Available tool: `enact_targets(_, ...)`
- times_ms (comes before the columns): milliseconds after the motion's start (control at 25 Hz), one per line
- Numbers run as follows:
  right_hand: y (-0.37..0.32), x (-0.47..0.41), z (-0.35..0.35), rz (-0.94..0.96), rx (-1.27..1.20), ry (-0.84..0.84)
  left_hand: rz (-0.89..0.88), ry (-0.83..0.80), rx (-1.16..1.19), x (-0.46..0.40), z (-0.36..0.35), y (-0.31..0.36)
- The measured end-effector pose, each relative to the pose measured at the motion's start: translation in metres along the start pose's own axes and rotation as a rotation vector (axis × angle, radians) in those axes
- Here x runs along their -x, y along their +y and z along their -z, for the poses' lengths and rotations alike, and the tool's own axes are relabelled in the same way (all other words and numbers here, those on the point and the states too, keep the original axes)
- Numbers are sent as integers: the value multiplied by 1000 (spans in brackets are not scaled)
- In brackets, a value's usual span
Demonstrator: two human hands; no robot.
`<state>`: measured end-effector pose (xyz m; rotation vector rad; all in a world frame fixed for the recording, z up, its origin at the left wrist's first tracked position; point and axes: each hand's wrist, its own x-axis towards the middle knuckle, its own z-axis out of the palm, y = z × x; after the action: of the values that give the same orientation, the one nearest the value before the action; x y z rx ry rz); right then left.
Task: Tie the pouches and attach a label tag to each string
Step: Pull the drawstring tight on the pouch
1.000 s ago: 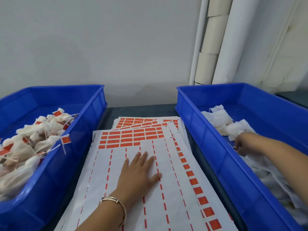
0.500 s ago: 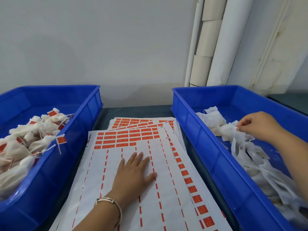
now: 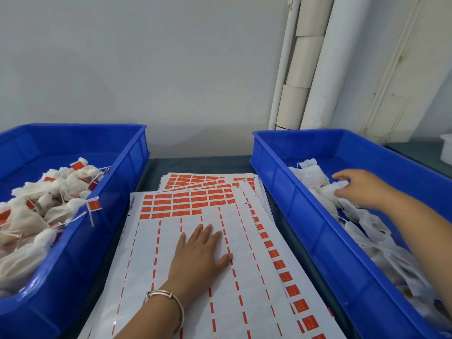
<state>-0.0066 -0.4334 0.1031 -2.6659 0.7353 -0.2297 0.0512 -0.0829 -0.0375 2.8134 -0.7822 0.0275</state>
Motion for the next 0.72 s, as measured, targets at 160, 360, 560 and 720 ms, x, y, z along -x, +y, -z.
enact_targets(160,7,4,-47,-201,62,-256,1,1,4,1,0,0)
enact_targets(360,-1,-4,-51,-199,149,-121,8,0,16,-1,0,0)
enact_targets(560,6,6,-37,-213,-394,168,18,0,19,1,-1,2)
enact_targets(720,-9,16,-8,-163,-691,342,24,12,23,0,0,2)
